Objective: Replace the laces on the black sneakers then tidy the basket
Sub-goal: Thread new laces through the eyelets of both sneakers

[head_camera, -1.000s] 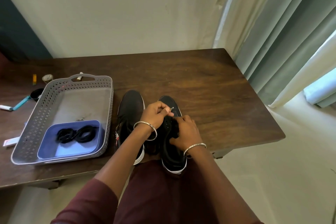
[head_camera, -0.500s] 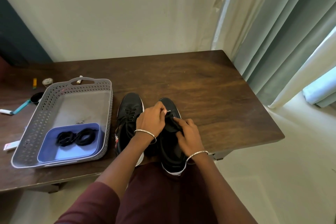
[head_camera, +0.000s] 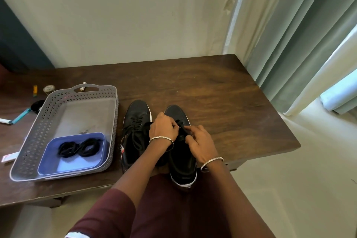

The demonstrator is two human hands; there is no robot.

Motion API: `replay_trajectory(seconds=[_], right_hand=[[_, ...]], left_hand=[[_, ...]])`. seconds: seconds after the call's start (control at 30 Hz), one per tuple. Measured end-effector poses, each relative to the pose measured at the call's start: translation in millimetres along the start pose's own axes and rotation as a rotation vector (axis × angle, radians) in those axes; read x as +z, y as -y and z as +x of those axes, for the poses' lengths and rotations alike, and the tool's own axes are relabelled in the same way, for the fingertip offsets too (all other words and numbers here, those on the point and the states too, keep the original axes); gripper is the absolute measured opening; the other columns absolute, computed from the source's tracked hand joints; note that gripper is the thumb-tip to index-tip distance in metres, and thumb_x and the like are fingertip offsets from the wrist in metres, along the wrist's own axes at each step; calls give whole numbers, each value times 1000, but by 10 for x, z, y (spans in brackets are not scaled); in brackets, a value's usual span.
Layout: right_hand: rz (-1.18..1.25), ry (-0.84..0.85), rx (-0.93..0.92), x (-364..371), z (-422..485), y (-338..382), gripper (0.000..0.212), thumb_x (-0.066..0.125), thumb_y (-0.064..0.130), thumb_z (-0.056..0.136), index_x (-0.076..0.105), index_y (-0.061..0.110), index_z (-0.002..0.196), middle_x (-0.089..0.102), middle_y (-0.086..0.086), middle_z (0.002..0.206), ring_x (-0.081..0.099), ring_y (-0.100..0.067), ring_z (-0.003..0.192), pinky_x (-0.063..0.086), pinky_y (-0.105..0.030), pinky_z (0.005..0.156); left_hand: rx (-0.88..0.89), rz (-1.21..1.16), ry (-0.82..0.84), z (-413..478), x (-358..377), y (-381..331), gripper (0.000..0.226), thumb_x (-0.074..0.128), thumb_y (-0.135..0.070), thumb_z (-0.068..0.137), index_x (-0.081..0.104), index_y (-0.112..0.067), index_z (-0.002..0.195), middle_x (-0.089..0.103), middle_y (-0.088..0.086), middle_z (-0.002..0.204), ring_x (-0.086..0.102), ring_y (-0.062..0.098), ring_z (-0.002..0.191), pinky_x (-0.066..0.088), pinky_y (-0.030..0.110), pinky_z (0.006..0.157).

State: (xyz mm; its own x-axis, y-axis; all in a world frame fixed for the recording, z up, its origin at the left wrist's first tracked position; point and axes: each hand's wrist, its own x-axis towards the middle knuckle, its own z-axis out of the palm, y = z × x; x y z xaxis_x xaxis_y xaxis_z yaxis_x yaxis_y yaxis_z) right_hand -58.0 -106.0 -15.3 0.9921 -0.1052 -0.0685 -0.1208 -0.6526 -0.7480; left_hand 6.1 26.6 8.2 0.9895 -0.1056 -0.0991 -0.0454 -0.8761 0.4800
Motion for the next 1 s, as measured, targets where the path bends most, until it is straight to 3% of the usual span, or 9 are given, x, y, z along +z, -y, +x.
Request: replay_trajectory(seconds=[0.2,0.4,0.53,0.7,0.87,1.0], right_hand=[[-7,18,34,-93,18,42,57,42,36,76,65,21,126,58,2,101,57,-14,90,47,-33,78],[-112,-104,5,7,43,34,29,48,38,99,70,23,111,61,1,97,59,-17,89,45,-32,72],[-207,-91,-24,43,68,53,26,56,32,95,68,20,115,59,-2,101,60,-22,92,38,-29,67],[-189,-70,-44,68,47,6,35,55,15,92,65,18,125,56,-4,101,58,-24,90,40,-27,69],[-161,-132,-16,185,47,-26,40,50,13,95,61,18,132,55,-3,105,57,-22,90,41,-28,73],[-79,-131,51,200,81,-42,33,49,15,98,63,18,127,57,-4,109,59,-24,96,44,-31,80]], left_hand=[[-52,32,10,-9,88,-55,17,62,-24,93,77,-20,87,54,8,117,64,33,89,45,35,64],[-118,-13,-11,-21,151,-66,19,61,-28,93,77,-21,88,57,8,114,63,33,93,43,32,69],[-182,-60,-51,-51,196,-99,19,61,-26,92,77,-23,83,60,5,111,65,31,90,44,32,63],[-226,-127,-66,-60,269,-84,29,60,-24,88,64,-27,59,65,8,99,65,32,79,44,31,57],[-246,-133,-69,-103,241,-127,20,61,-27,92,75,-20,80,57,7,111,65,32,85,41,32,60],[-235,-143,-84,-119,240,-116,19,62,-27,92,74,-21,79,57,6,114,64,29,85,39,30,61]])
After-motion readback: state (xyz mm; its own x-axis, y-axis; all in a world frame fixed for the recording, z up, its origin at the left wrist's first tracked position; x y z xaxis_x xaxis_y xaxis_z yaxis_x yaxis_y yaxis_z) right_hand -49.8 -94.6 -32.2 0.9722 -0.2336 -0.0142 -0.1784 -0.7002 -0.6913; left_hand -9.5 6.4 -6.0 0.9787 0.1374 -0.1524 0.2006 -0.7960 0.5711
